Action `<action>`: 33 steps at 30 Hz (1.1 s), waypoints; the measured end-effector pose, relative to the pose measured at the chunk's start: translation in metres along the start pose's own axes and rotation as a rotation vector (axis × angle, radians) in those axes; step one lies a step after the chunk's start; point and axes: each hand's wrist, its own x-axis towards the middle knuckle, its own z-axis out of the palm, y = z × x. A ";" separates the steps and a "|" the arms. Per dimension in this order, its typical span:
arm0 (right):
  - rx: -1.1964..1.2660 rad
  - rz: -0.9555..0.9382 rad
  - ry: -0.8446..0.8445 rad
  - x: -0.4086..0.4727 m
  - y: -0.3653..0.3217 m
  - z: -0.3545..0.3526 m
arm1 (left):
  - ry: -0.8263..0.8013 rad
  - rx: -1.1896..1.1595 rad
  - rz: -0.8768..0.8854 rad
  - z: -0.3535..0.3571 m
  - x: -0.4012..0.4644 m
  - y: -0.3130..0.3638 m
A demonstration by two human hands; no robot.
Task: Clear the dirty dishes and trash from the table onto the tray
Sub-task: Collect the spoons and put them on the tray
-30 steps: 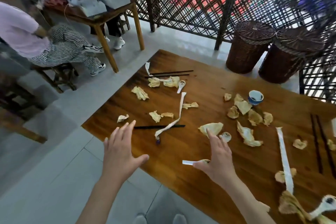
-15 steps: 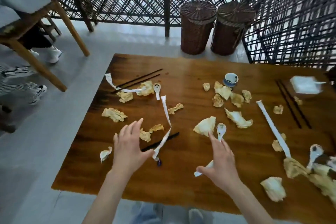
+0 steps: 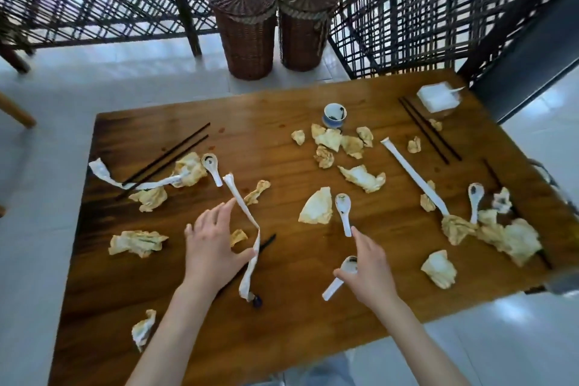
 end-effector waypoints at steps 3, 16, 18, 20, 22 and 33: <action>0.032 0.133 -0.001 0.011 0.002 0.004 | -0.003 -0.009 0.017 0.005 0.007 0.009; -0.043 0.324 -0.038 0.027 -0.004 0.026 | 0.007 0.001 0.019 0.012 0.020 0.003; 0.020 0.310 0.012 0.028 0.000 0.021 | 0.005 0.003 0.020 0.015 0.020 0.003; 0.090 0.292 0.075 0.032 0.005 0.014 | -0.002 0.004 0.023 0.018 0.021 0.004; 0.148 0.282 0.141 0.039 0.007 0.007 | -0.012 0.005 0.025 0.022 0.023 0.005; 0.131 0.261 0.153 0.143 -0.028 -0.015 | 0.006 0.059 -0.022 0.030 0.042 -0.012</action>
